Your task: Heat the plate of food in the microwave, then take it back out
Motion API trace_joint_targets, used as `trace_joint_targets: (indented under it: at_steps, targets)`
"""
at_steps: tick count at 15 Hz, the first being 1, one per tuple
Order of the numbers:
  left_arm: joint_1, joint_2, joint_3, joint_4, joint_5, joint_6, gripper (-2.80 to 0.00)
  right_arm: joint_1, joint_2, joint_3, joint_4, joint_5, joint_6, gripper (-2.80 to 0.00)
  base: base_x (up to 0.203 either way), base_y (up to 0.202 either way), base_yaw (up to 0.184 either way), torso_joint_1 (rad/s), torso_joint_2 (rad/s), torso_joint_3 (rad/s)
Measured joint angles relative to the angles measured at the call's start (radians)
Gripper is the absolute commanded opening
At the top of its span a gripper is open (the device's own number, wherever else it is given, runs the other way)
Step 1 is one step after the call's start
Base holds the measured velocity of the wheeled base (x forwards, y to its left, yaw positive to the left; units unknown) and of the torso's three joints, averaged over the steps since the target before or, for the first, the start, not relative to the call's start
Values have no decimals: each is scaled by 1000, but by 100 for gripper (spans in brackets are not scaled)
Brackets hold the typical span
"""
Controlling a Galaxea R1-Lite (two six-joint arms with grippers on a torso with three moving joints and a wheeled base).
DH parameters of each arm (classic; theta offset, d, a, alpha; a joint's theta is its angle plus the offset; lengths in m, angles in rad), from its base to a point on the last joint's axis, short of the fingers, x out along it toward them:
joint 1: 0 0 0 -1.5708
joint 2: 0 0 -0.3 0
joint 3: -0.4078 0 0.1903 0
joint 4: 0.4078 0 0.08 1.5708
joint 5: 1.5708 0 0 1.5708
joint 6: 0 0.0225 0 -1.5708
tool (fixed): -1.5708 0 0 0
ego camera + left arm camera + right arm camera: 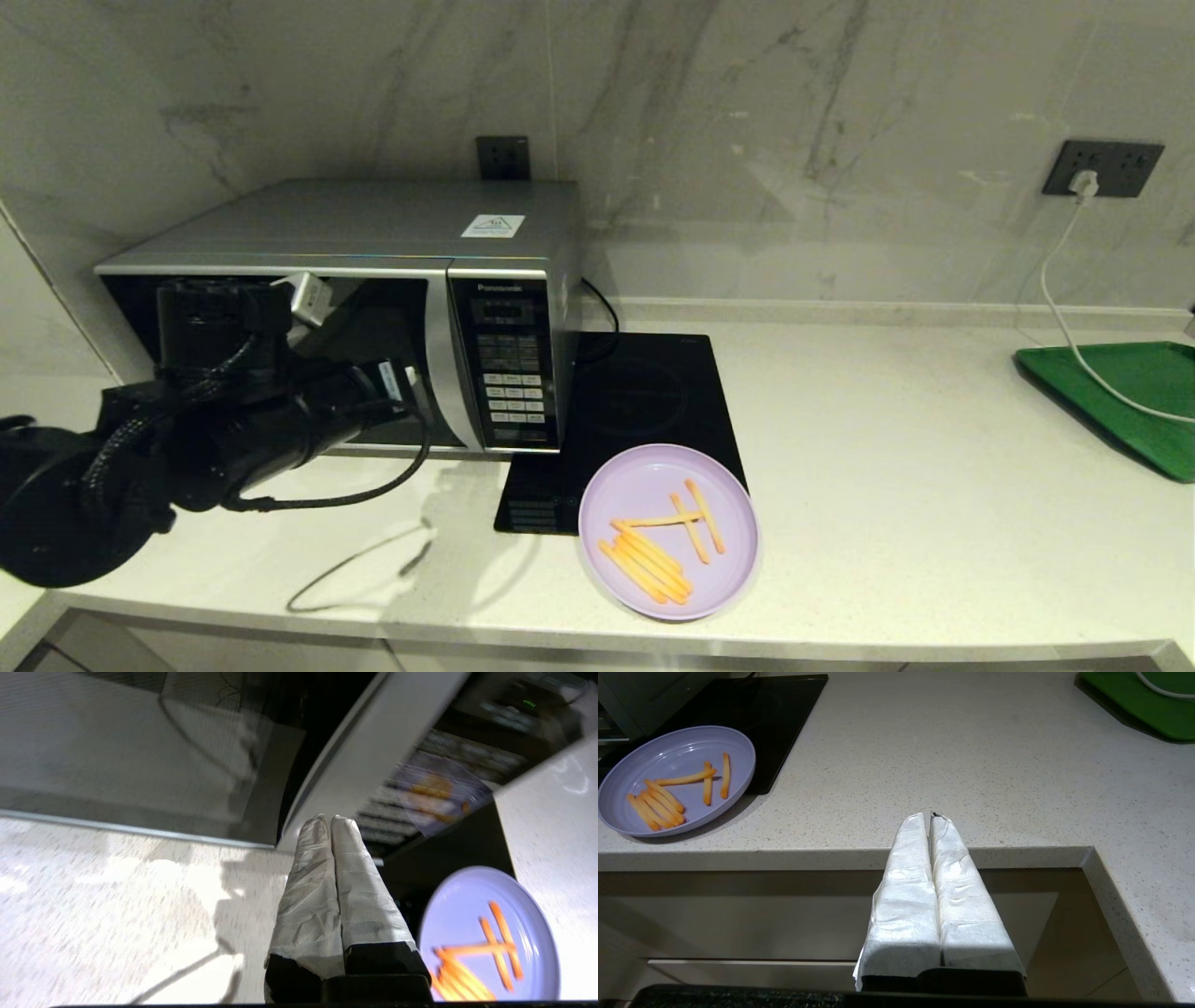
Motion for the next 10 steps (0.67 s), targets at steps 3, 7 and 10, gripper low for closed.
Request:
trace_joint_targets:
  at_steps: [3, 7, 10]
  targets:
    - [1, -142, 65, 62, 0, 14, -280, 0, 0, 0, 0, 0, 0, -280, 0, 0, 0, 0, 0, 0]
    - [1, -428, 114, 246, 0, 57, -280, 0, 0, 0, 0, 0, 0, -280, 0, 0, 0, 0, 0, 0]
    - [8, -704, 126, 477, 16, 102, -280, 0, 0, 0, 0, 0, 0, -280, 0, 0, 0, 0, 0, 0]
